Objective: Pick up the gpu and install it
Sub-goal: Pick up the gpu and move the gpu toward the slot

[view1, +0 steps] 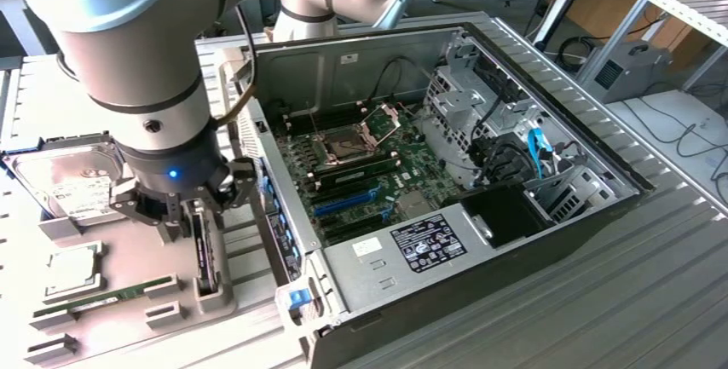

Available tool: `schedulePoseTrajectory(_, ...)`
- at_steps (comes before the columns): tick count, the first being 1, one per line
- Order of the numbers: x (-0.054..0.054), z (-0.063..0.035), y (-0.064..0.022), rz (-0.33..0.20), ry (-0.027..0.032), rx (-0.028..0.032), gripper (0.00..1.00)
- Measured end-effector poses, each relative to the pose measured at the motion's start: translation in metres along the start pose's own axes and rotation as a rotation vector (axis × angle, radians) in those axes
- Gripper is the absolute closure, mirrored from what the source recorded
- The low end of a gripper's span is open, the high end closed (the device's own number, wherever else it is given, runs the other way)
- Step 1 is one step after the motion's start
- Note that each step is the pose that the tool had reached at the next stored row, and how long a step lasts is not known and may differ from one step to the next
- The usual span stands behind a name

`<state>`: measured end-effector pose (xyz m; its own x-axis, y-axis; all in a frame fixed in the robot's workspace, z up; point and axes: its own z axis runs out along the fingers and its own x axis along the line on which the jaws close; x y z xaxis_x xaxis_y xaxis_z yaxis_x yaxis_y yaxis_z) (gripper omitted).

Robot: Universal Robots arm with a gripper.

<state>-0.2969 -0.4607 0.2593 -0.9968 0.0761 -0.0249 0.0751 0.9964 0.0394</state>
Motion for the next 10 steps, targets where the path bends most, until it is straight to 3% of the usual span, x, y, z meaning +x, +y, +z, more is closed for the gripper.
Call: schedulePoseTrajectory(10,0.005,0.0118,0.0068,0.000,-0.0001,0.0017,0.58)
